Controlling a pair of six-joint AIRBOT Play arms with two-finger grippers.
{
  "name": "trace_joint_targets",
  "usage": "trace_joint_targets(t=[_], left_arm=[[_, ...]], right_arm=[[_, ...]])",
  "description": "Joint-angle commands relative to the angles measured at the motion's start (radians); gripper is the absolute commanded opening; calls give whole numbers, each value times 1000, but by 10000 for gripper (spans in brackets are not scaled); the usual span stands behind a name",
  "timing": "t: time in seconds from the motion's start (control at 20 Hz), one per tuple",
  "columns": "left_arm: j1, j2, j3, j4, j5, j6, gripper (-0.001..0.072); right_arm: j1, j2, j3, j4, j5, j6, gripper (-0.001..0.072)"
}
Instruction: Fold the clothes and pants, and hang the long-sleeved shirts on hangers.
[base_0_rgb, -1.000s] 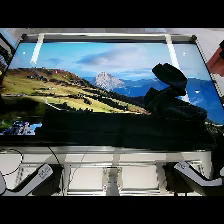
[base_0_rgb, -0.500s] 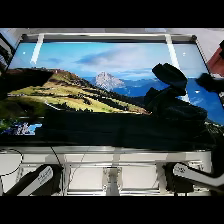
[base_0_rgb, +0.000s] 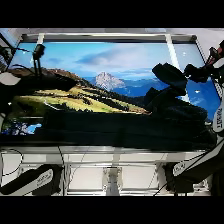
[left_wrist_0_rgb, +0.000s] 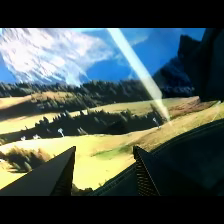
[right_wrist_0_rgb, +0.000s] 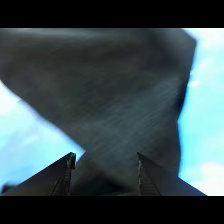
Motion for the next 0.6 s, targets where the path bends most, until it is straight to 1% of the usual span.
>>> trace_joint_targets(t=[0.0, 0.2, 0.25, 0.3, 0.45, 0.55], left_arm=[[-62, -63, 2, 43, 36, -31, 430], [-87, -84, 2, 42, 57, -31, 431], [-87, -84, 2, 35, 57, -32, 431], [-87, -84, 2, 35, 58, -34, 431], [-87, -84, 2, 35, 60, -39, 431], [-87, -84, 2, 35, 64, -56, 431]], right_arm=[[5, -113, 146, -144, 14, 52, 440], [6, -233, 252, -175, 28, 52, 438], [6, -257, 264, -188, 24, 56, 407], [5, -274, 264, -197, 12, 56, 392], [6, -309, 263, -222, -10, 57, 392], [5, -324, 263, -249, -21, 82, 376]])
